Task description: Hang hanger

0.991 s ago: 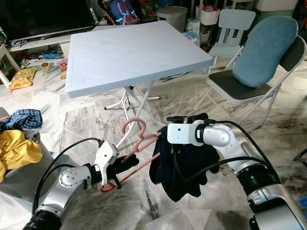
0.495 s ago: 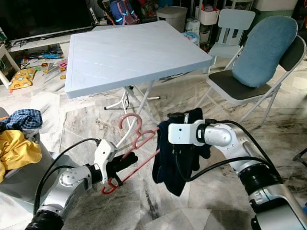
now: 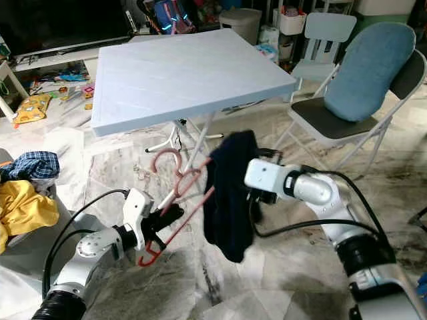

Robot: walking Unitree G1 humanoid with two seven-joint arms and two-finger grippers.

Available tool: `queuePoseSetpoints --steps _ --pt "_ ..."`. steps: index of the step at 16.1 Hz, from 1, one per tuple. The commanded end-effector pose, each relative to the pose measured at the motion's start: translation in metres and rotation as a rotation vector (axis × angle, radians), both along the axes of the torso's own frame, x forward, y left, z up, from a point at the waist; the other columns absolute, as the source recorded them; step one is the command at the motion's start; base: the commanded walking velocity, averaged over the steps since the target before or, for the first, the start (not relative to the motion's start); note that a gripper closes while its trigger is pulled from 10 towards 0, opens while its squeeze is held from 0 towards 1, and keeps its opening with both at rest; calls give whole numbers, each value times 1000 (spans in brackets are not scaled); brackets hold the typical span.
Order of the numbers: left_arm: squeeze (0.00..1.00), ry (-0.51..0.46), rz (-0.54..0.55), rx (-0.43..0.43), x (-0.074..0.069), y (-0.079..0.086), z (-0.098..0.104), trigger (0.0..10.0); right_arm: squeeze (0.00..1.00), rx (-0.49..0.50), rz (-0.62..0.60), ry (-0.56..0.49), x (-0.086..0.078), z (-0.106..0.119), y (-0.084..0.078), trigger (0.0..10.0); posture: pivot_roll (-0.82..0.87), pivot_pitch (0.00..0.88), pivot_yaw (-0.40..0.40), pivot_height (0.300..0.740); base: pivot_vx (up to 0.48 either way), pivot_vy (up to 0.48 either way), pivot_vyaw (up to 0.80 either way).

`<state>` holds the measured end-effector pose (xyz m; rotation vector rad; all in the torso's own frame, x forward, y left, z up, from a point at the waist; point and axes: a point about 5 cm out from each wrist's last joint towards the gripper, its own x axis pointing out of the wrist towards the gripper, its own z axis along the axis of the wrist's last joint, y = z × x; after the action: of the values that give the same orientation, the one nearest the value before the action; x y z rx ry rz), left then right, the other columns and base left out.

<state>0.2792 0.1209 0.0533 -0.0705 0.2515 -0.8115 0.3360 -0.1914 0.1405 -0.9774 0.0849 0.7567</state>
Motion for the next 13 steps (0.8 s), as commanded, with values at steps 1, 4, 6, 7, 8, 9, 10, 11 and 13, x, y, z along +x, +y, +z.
queuePoseSetpoints --steps 1,4,6,7,8,9,10,11,13 --pt "0 -60 14 -25 9 0 15 0 0 37 -24 -23 2 6 1 10000 -217 0 32 740 0 0 0" --pt "0 -64 26 -33 12 1 18 0 0 135 -105 67 -3 -7 2 10000 -219 0 35 740 0 0 0" --pt "0 -67 19 -43 13 0 21 0 0 269 -132 143 -9 -15 12 10000 -217 0 37 740 0 0 0" --pt "0 -70 10 -45 14 -1 22 0 0 336 -145 181 -10 -16 18 10000 -214 0 38 740 0 0 0" --pt "0 -74 -3 -49 13 -3 23 0 0 384 -153 202 -10 -17 25 10000 -215 0 39 740 0 0 0" --pt "0 -74 -10 -52 13 -4 24 0 0 407 -162 204 -9 -16 28 10000 -214 0 40 740 0 0 0" --pt "0 -73 -17 -57 12 -6 25 0 0 449 -180 209 -8 -14 32 10000 -213 0 40 740 0 0 0" --pt "0 -70 -26 -59 11 -7 24 0 0 495 -200 213 -6 -11 36 10000 -212 0 40 740 0 0 0" --pt "0 -66 -36 -60 10 -9 24 0 0 559 -227 224 -4 -6 43 10000 -214 0 40 740 0 0 0"
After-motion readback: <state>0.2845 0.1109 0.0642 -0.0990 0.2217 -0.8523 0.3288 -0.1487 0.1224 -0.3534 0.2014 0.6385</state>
